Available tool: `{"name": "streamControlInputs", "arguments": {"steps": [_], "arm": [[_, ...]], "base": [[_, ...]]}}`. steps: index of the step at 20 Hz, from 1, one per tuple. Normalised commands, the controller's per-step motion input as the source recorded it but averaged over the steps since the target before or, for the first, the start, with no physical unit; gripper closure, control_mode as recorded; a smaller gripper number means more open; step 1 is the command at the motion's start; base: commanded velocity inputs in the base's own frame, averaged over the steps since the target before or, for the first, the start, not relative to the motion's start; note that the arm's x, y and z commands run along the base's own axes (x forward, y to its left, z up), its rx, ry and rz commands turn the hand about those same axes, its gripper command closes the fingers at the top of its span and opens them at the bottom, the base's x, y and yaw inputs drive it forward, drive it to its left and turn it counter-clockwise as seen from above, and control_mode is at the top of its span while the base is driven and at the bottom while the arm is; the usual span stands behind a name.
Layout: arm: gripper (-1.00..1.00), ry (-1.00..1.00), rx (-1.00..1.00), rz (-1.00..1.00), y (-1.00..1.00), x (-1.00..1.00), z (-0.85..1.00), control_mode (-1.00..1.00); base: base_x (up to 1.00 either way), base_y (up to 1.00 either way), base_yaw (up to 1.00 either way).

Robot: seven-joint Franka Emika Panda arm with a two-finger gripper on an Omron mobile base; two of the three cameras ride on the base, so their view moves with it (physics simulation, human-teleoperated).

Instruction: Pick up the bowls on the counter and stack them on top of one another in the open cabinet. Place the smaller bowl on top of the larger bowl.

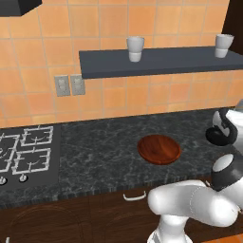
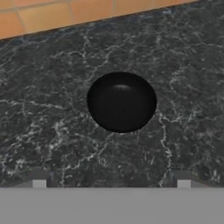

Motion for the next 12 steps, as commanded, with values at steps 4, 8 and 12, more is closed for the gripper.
{"name": "streamControlInputs", "arguments": {"steps": [4,8,12], "arm": [[-1.0,0.04,0.0,0.09,0.07,0.64,-0.39,-1.0],[-1.0,0.13,0.01,0.12,0.05,0.34,-0.49,-1.0],[-1.0,0.07,-0.03,0.0,0.01,0.21,-0.09,-1.0]], "base": [[0.0,0.0,0.0],[0.0,0.0,0.0],[0.0,0.0,0.0]]}}
